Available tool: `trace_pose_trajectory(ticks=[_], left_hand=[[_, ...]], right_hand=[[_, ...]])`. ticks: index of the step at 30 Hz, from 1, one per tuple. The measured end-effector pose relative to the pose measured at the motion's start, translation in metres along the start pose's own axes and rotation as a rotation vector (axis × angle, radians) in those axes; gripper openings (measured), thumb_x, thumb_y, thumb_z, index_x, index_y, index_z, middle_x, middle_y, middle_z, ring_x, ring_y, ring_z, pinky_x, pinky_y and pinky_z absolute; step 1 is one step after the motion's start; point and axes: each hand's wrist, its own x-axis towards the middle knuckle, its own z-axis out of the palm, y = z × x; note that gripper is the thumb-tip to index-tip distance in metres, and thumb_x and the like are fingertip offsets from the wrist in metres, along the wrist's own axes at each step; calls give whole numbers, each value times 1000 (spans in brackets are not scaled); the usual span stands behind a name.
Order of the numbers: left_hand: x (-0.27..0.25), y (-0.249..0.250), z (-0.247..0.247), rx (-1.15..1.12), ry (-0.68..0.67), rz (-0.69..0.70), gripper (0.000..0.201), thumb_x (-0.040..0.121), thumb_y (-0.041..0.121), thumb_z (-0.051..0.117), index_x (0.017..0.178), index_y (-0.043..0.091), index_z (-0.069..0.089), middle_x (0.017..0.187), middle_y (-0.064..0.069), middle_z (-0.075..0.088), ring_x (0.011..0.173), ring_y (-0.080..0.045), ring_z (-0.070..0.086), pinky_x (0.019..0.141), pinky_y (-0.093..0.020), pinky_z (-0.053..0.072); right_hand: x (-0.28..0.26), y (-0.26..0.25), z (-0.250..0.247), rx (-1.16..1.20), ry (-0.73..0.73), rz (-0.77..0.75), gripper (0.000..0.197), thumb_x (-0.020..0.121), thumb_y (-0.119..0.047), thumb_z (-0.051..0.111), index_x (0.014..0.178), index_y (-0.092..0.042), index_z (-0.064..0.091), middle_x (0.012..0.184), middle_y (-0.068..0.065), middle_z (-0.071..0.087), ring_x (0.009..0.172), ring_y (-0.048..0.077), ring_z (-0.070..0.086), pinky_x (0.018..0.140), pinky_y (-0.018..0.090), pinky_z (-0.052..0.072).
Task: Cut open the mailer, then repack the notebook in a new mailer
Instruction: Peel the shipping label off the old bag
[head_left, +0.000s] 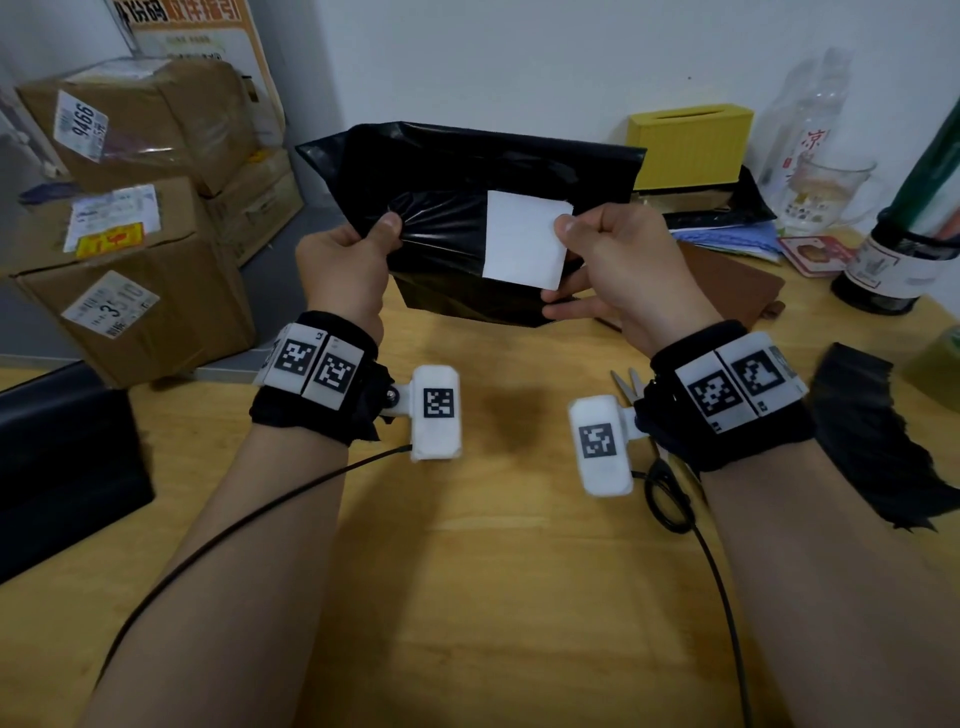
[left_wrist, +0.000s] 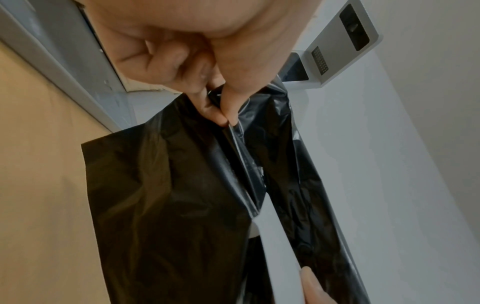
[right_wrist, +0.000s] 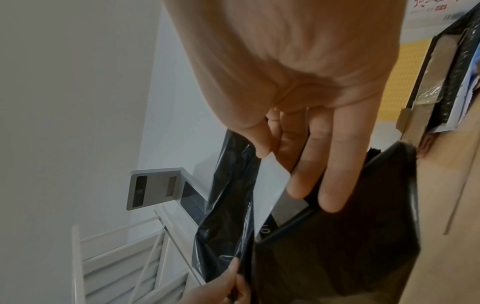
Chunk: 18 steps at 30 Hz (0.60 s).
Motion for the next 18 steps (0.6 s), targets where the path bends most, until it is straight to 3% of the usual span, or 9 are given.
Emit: trace_pose_trajectory(ticks=[3, 7, 12, 18], left_hand=[[1, 0, -1, 3, -4, -39, 22, 90, 28, 70, 71, 20, 64, 72, 6, 65, 44, -3, 42, 44, -18, 29], [4, -2, -3, -44, 2, -108, 23, 90, 28, 71, 76, 12, 64, 58, 7, 57, 42, -8, 32, 40, -19, 23], [8, -6, -6, -91, 0, -171, 24, 90, 25, 71, 75, 12, 58, 74, 3, 66, 50, -11, 31, 42, -20, 22], [11, -8, -7, -97, 15, -182, 19, 91, 25, 71, 94, 9, 60, 75, 5, 67, 50, -10, 35, 40, -17, 24]], right_hand=[[0, 0, -1, 10, 2, -3, 20, 104, -23, 56, 91, -9, 59, 99, 15, 63, 63, 30, 72, 64, 50, 63], [0, -1, -3, 11, 15, -4, 20, 104, -23, 56, 94, -6, 59, 104, 16, 62, 64, 30, 72, 63, 48, 64], [1, -3, -6, 16, 24, -7, 20, 104, -22, 56, 98, -4, 57, 109, 22, 61, 62, 28, 72, 64, 50, 64], [1, -3, -10, 16, 40, -15, 21, 104, -21, 56, 92, -5, 53, 105, 21, 60, 59, 26, 71, 63, 49, 64]])
